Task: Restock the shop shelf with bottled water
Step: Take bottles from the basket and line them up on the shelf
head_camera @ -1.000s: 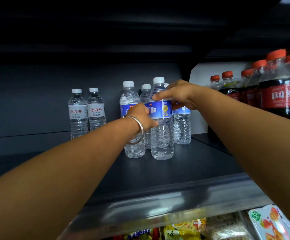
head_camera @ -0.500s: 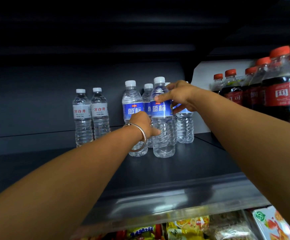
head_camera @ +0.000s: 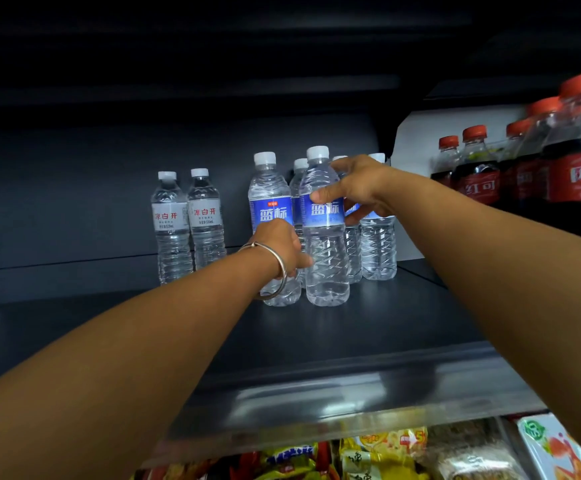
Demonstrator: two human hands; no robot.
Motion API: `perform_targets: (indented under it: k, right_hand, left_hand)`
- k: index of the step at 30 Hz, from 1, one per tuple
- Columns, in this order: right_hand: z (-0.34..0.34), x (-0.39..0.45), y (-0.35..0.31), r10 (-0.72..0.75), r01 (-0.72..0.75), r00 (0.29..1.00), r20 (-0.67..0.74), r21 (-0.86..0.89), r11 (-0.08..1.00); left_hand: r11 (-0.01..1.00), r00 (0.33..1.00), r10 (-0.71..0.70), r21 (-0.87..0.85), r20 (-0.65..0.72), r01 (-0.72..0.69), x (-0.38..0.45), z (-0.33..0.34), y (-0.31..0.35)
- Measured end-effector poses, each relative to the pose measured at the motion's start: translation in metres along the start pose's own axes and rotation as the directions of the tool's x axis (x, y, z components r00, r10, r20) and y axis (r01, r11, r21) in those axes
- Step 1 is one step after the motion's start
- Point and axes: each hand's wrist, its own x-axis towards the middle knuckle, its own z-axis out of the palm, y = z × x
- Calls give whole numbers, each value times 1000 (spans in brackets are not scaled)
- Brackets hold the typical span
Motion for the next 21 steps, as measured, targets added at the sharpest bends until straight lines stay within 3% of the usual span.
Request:
perform_targets:
  k: [10, 17, 21]
  right_hand:
    - [15, 15, 2, -36, 35, 997, -63, -9, 999]
    - [18, 16, 14, -52, 65, 990, -129, 96, 993]
    - [23, 11, 15, -74, 80, 982, -173, 27, 996]
  left_hand:
    - [999, 999, 28, -27, 20, -28, -1, -1, -7]
    - [999, 999, 36, -27, 24, -36, -6, -1, -7]
    - [999, 999, 46, -15, 14, -45, -13, -1, -5]
